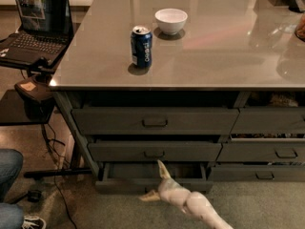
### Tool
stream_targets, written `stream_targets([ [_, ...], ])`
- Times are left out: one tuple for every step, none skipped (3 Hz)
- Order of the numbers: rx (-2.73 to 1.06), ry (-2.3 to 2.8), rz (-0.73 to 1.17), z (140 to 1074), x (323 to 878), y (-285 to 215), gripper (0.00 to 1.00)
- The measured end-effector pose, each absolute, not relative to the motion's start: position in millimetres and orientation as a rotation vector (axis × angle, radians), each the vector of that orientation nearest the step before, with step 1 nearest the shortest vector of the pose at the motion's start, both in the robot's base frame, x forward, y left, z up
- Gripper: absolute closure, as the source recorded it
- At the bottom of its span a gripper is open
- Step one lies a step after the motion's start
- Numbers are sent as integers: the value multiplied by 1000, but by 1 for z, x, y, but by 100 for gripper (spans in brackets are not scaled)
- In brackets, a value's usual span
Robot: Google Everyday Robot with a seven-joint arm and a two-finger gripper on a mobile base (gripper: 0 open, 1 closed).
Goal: Close bottom drawer
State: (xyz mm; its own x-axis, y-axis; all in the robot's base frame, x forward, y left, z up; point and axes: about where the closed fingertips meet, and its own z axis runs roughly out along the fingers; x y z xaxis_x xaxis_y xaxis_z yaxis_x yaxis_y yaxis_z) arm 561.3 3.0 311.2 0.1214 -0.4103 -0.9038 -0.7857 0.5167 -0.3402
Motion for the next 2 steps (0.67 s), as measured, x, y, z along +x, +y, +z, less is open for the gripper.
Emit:
stream_targets([
  [-955, 1708, 266, 292, 504, -92, 0],
  [-921, 1793, 234, 268, 461, -115, 0],
])
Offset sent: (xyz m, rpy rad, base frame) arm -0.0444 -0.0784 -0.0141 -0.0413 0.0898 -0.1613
